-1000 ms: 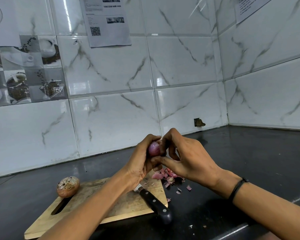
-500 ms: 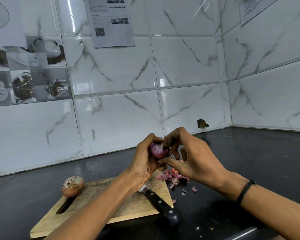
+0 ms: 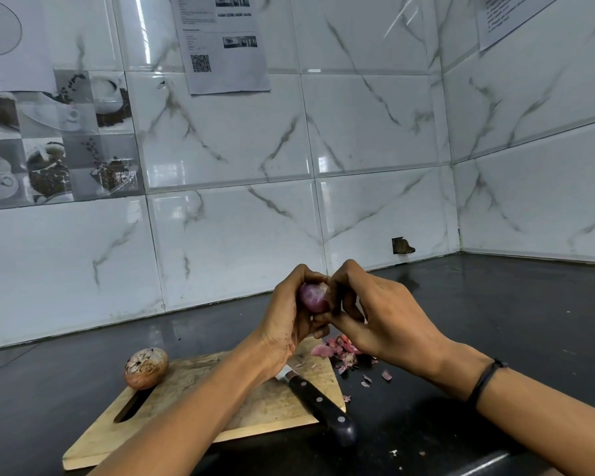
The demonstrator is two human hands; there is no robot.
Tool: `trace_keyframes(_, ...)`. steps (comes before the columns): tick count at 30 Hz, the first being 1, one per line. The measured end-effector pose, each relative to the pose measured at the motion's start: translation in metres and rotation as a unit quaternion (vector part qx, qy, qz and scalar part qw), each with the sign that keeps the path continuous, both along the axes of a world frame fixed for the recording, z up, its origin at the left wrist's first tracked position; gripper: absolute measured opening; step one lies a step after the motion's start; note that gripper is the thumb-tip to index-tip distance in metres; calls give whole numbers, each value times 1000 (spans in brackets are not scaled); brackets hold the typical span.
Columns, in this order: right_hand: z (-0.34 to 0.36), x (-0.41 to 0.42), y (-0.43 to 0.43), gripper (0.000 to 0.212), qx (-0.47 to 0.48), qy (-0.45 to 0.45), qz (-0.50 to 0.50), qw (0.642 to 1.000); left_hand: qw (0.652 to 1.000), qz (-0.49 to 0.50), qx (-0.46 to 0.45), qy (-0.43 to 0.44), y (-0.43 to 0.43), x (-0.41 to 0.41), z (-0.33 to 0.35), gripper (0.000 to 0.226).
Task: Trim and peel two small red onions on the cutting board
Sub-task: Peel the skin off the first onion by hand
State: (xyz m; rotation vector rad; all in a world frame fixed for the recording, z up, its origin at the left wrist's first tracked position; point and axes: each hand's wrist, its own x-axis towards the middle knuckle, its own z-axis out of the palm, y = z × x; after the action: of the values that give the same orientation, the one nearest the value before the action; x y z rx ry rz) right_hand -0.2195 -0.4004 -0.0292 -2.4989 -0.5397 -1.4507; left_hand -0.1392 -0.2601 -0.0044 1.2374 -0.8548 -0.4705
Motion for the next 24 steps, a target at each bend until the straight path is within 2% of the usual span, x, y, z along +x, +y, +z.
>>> trace_keyframes(5,3,-2,-5,42,53,3,4,999,1000,8,5,-1,0,5,-3,27)
trace_keyframes(13,5,-2,-7,27,54,4,34,998,999,32,-2,4,1,7,-2,22)
trace_keyframes(20,1,1,-7,24,-9,7,-16,1000,995,64,61,-48,1,5,-6,41)
trace_keyframes(24,2,-1,-3,33,-80,32,-30,996,991,96,72,-52,-1,4,-6,51)
